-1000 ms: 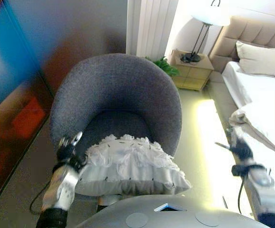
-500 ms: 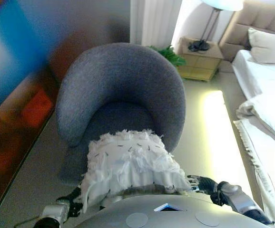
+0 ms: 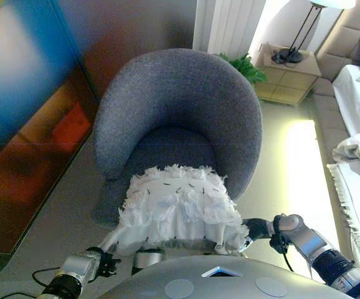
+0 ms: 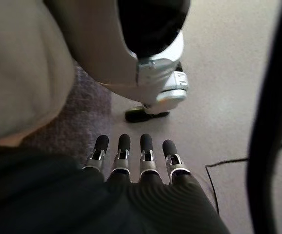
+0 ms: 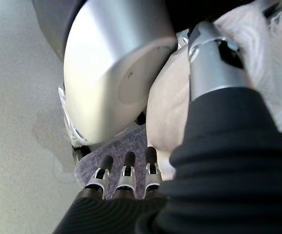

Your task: Pick up the cushion and take it to the sofa

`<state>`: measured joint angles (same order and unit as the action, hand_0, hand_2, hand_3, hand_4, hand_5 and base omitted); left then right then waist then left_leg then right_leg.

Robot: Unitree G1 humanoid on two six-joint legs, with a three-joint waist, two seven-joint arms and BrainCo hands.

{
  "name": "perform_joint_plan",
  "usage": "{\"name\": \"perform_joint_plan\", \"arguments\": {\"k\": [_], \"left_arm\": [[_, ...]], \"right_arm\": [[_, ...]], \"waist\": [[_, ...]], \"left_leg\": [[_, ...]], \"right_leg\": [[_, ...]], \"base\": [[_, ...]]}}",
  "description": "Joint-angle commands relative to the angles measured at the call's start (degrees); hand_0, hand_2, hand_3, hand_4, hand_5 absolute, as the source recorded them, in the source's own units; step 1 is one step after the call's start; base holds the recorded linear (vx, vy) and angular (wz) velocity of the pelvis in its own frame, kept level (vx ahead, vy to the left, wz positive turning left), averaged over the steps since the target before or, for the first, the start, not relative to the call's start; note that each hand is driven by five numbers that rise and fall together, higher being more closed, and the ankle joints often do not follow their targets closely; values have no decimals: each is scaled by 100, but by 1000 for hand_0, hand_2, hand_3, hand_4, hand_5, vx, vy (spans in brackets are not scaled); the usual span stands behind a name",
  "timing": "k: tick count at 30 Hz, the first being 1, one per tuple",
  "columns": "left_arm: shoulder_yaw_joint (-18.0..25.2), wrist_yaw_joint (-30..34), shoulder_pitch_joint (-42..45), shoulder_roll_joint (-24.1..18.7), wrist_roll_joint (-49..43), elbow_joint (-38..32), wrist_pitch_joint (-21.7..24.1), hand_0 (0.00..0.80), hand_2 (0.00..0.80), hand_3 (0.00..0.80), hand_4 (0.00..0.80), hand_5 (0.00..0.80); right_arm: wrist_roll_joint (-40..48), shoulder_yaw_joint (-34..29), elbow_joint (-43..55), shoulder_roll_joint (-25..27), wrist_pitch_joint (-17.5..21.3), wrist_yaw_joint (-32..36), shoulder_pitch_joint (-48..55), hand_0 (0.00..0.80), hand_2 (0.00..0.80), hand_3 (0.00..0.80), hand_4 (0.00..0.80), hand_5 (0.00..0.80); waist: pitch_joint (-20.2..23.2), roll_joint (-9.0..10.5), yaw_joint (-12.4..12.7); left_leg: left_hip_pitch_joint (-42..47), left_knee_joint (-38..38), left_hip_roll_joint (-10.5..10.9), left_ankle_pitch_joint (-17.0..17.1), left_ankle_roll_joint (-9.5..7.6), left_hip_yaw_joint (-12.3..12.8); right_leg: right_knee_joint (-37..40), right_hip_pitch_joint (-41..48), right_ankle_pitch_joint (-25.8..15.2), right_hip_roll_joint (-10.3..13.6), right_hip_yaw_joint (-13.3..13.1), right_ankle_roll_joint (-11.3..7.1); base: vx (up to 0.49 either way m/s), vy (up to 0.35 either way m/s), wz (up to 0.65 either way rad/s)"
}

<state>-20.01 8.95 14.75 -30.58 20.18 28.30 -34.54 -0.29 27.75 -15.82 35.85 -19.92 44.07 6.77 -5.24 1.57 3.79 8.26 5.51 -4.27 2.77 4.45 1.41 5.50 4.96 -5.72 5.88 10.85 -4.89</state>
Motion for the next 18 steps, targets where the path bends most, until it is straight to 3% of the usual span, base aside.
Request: {"name": "perform_joint_plan", "arguments": {"k": [1,5,8,15,18], "left_arm": [[-269,11,-254,66,279,-60,130,0,0,0,0,0],[-162,489,-267,-3,699,-344,545,0,0,0,0,0],[-93,375,-424,39,1749,-942,1123,0,0,0,0,0],[-264,-97,-1122,464,2496,-1889,2043,0,0,0,0,0],[-296,-285,-1718,713,2582,-2038,2304,0,0,0,0,0]], "right_arm": [[685,332,605,66,156,148,-655,0,0,0,0,0],[1453,204,849,118,386,46,-630,0,0,0,0,0],[2839,-183,1195,36,779,-414,-760,0,0,0,0,0],[3323,-686,1249,-391,1409,-1487,-1348,0,0,0,0,0],[3391,-779,1054,-527,1415,-2216,-2051,0,0,0,0,0]], "waist": [[-172,-135,77],[-175,-117,55],[-196,-131,13],[-143,-157,-36],[-105,-150,-52]], "left_leg": [[110,-51,157,-700,-156,-40],[121,-51,151,-711,-163,-16],[160,-51,149,-746,-192,35],[170,-51,154,-809,-207,40],[199,-51,133,-828,-189,49]], "right_leg": [[-50,453,827,52,122,-289],[-50,448,811,50,99,-286],[-50,461,812,53,79,-267],[-50,447,827,62,22,-250],[-50,475,842,64,10,-217]], "base": [[-20,15,9],[-9,5,4],[0,0,0],[-34,-4,-5],[-4,-4,-4]]}}
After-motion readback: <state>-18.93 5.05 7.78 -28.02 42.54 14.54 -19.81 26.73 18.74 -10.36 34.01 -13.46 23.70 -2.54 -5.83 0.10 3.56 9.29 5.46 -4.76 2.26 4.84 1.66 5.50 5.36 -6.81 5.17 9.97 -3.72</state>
